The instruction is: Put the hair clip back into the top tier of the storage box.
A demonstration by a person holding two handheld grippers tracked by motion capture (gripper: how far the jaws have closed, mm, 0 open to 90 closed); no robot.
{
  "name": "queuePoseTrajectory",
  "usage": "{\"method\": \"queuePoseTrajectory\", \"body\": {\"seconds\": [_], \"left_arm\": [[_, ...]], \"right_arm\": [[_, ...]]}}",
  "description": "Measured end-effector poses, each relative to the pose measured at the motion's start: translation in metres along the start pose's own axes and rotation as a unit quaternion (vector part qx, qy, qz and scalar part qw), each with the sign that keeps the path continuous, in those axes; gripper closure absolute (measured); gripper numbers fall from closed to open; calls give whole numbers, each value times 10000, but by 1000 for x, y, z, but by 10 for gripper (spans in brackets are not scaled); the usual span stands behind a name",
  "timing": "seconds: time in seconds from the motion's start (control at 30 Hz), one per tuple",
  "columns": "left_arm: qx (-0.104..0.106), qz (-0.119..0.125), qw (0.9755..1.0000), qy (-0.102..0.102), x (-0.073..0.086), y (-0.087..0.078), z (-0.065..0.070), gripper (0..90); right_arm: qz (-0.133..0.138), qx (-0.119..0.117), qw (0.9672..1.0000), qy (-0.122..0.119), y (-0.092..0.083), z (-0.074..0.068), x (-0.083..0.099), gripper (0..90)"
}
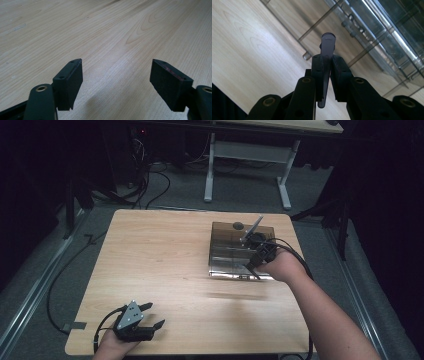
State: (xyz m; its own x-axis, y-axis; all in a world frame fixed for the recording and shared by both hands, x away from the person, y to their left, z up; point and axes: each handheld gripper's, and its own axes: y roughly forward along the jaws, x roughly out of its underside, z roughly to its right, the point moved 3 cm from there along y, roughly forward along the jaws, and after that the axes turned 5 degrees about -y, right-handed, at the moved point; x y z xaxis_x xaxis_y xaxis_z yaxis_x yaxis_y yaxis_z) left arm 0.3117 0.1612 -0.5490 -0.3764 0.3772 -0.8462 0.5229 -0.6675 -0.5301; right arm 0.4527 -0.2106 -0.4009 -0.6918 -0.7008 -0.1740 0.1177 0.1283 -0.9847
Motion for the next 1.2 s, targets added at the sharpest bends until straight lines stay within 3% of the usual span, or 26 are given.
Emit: {"method": "queuePoseTrajectory", "body": {"seconds": [0.17, 0.23, 0.27, 0.33, 0.37, 0.4, 0.47, 0.67, 0.77, 0.87, 0.93, 1.07, 1.1, 1.13, 1.2], "left_arm": [[22, -36, 10000, 16, 0, 0, 0, 269], [16, -21, 10000, 8, 0, 0, 0, 269], [18, -17, 10000, 5, 0, 0, 0, 269], [37, -15, 10000, 9, 0, 0, 0, 269], [47, -18, 10000, 12, 0, 0, 0, 269], [54, -23, 10000, 12, 0, 0, 0, 269], [54, -29, 10000, 17, 0, 0, 0, 269], [75, -45, 10000, 18, 0, -1, 0, 269], [82, -47, 10000, 21, 0, -1, 0, 269], [94, -59, 9999, 20, 0, 0, 0, 269], [86, -63, 9999, 25, 0, 0, 0, 269], [82, -66, 9999, 23, 0, 0, 0, 269], [85, -70, 9999, 24, 0, 0, 0, 270], [89, -66, 9999, 22, 0, 0, 0, 270], [88, -69, 9999, 20, 0, 0, 0, 270]], "right_arm": [[-18, 44, 10000, -28, 3, 4, -12, 816], [39, 36, 9999, -157, 6, 7, -16, 816], [2, 31, 10000, -56, 6, 7, -17, 816], [3, 61, 9999, -156, 10, 9, -19, 816], [-39, 52, 10000, -16, 11, 8, -19, 815], [1, 88, 9997, -212, 14, 11, -21, 815], [-11, 77, 9999, -118, 16, 10, -23, 815], [12, 106, 9998, -178, 22, 14, -28, 815], [-1, 113, 9996, -252, 24, 15, -29, 815], [-23, 86, 9999, -117, 25, 14, -29, 815], [-8, 118, 9997, -220, 26, 15, -29, 815], [-52, 63, 9999, -135, 28, 13, -28, 815], [-3, 98, 9995, -313, 30, 15, -27, 815], [-28, 87, 9998, -193, 31, 14, -26, 815], [-46, 72, 9998, -203, 33, 14, -25, 815]]}}
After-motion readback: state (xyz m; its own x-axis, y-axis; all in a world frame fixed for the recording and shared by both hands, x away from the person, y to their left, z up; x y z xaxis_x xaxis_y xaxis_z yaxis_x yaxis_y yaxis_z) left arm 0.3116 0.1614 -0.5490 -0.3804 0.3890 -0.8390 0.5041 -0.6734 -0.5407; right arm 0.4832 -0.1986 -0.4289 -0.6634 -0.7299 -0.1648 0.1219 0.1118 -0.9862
